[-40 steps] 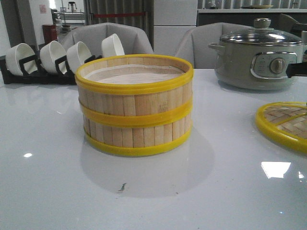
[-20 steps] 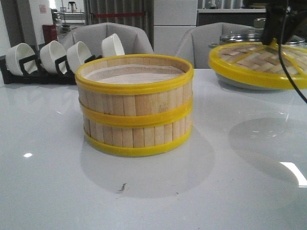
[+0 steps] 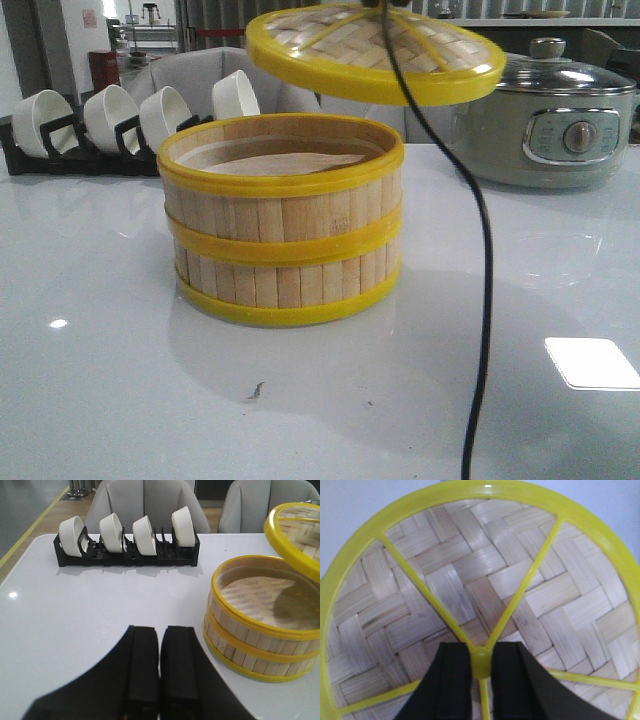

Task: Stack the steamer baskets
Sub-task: 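Lift the woven lid with the right gripper and carry it over the stack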

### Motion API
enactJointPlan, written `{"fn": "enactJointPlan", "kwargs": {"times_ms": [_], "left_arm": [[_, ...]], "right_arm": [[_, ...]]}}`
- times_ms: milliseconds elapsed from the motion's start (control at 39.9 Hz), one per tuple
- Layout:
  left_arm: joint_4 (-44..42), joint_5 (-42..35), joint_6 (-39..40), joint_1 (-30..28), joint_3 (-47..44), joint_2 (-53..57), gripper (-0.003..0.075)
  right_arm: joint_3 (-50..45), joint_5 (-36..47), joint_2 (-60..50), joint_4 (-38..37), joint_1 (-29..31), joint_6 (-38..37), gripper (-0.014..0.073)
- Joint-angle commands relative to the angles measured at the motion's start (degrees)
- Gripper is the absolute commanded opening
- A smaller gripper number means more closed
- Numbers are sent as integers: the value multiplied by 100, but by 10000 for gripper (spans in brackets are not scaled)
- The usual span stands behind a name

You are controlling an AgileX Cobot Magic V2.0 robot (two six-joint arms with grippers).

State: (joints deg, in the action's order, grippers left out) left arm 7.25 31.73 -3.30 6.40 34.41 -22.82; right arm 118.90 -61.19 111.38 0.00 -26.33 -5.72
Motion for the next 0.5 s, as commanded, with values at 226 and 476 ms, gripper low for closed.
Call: {"fn": "enactJointPlan", "kwargs": {"times_ms": [226, 476], "left_arm": [[30, -486, 37, 32, 153, -43, 91], [30, -486, 37, 32, 153, -43, 91]], "right_arm": [[1125, 71, 598, -66, -435, 86, 25], [1137, 131, 823, 0, -453, 86, 25]]}}
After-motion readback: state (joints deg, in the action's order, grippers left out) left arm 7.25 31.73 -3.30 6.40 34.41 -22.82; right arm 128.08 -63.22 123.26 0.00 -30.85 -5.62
